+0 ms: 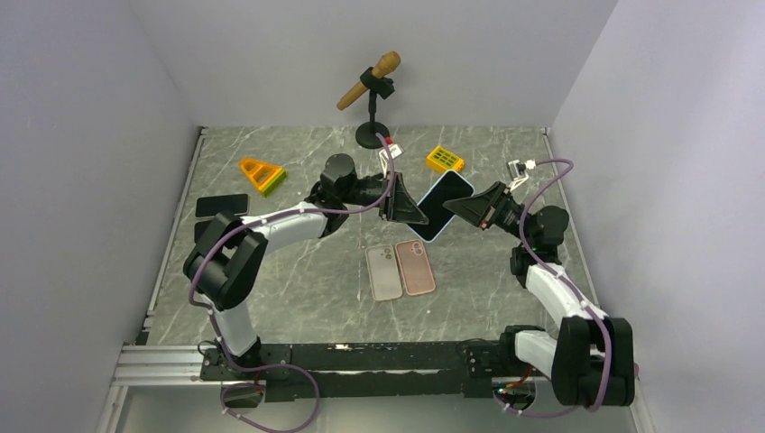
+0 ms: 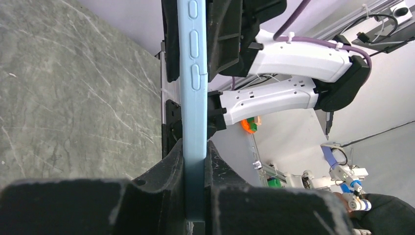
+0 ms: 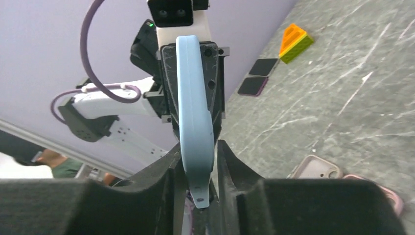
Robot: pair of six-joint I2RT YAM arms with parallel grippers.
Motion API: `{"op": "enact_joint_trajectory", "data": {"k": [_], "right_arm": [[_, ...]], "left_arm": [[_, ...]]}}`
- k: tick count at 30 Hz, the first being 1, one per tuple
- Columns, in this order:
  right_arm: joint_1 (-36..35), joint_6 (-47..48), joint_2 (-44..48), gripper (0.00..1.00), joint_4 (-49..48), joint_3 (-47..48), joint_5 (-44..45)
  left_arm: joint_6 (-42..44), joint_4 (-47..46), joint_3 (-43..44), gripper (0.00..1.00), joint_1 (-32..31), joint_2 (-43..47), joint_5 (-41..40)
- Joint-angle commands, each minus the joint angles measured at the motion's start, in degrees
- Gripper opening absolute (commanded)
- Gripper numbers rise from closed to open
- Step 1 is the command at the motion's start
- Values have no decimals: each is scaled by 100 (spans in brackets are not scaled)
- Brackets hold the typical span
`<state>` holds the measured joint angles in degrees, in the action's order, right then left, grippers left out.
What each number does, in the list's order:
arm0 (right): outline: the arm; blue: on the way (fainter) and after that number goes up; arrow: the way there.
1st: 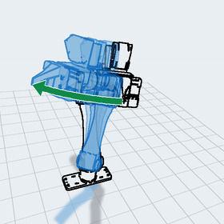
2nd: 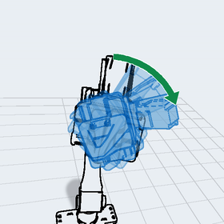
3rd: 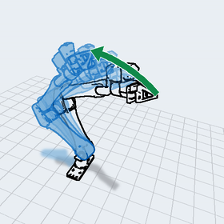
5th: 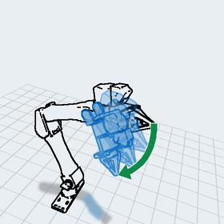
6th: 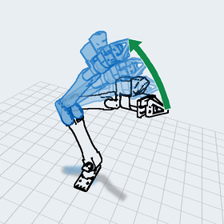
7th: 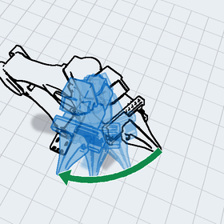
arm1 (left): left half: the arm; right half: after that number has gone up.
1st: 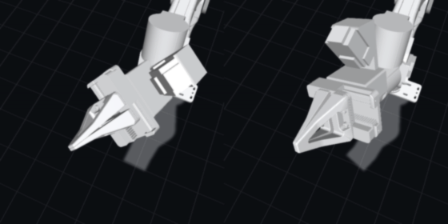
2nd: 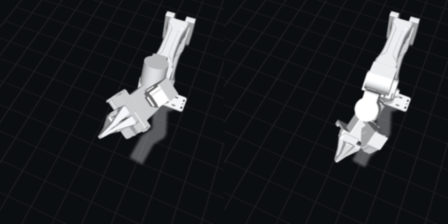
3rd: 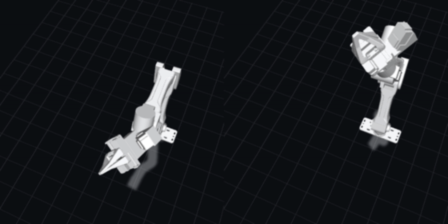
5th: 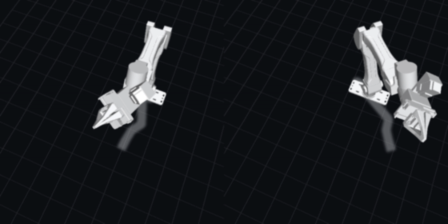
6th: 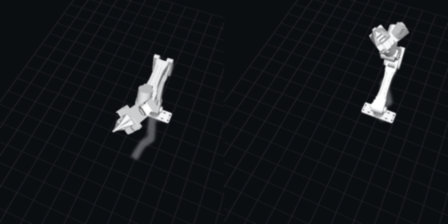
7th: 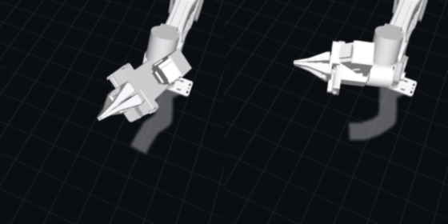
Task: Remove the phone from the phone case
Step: Pick up the phone at the center of the board.
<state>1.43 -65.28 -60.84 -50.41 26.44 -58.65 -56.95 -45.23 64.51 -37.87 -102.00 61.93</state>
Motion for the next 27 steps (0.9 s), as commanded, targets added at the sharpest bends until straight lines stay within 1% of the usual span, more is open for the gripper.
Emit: {"op": "enact_joint_trajectory", "data": {"k": [1, 2, 3, 4, 6, 8, 9, 10, 11, 13, 15, 16, 17, 19, 20, 22, 24, 25, 27], "right_arm": [[10, -1416, -420, 23, -2793, -162, -199], [11, -1481, -480, 16, -2963, -166, -192], [13, -1503, -535, 5, -3028, -167, -197], [15, -1494, -556, 0, -3023, -159, -187], [12, -1379, -522, 0, -2871, -158, -142], [11, -1223, -443, 0, -2678, -165, -99], [15, -1132, -366, 0, -2529, -172, -81], [11, -995, -285, 0, -2302, -178, -58], [9, -826, -166, 0, -2025, -189, -15], [12, -410, 132, 0, -1307, -214, 187], [3, -92, 483, 0, -669, -250, 455], [-1, 70, 668, 0, -214, -219, 610], [5, 302, 842, 0, 183, -173, 656], [-1, 655, 1191, 0, 898, -43, 759], [-2, 925, 1374, 0, 1555, 77, 894], [-1, 1526, 1660, 0, 2967, 412, 1195], [2, 1852, 1800, 0, 3861, 646, 1292], [-1, 1864, 1820, 0, 3878, 675, 1202], [-6, 1642, 1790, 0, 3528, 590, 929]], "left_arm": [[-36, -568, 39, 0, -44, 144, 100], [12, -522, 40, 3, -51, 160, 88], [43, -497, 34, 7, -58, 174, 86], [70, -461, 30, 13, -67, 186, 78], [114, -424, 17, 24, -77, 220, 65], [195, -315, -5, 38, -88, 272, 13], [234, -274, -16, 46, -79, 309, -12], [267, -261, -49, 65, -80, 340, -47], [297, -236, -84, 79, -73, 400, -94], [500, 2, -101, 98, -77, 504, -195], [1055, 759, -35, 99, -64, 689, -429], [1576, 1347, 19, 99, -44, 825, -667], [1998, 2252, 96, 99, -29, 991, -972], [2823, 3611, 303, 99, -14, 1383, -1804], [3140, 4275, 420, 99, -13, 1584, -2343], [3339, 5268, 554, 99, -10, 2007, -3448], [3334, 5809, 517, 99, -3, 2453, -4120], [3183, 6016, 434, 99, 2, 2667, -4466], [2715, 6289, 140, 99, 7, 3122, -5016]]}}
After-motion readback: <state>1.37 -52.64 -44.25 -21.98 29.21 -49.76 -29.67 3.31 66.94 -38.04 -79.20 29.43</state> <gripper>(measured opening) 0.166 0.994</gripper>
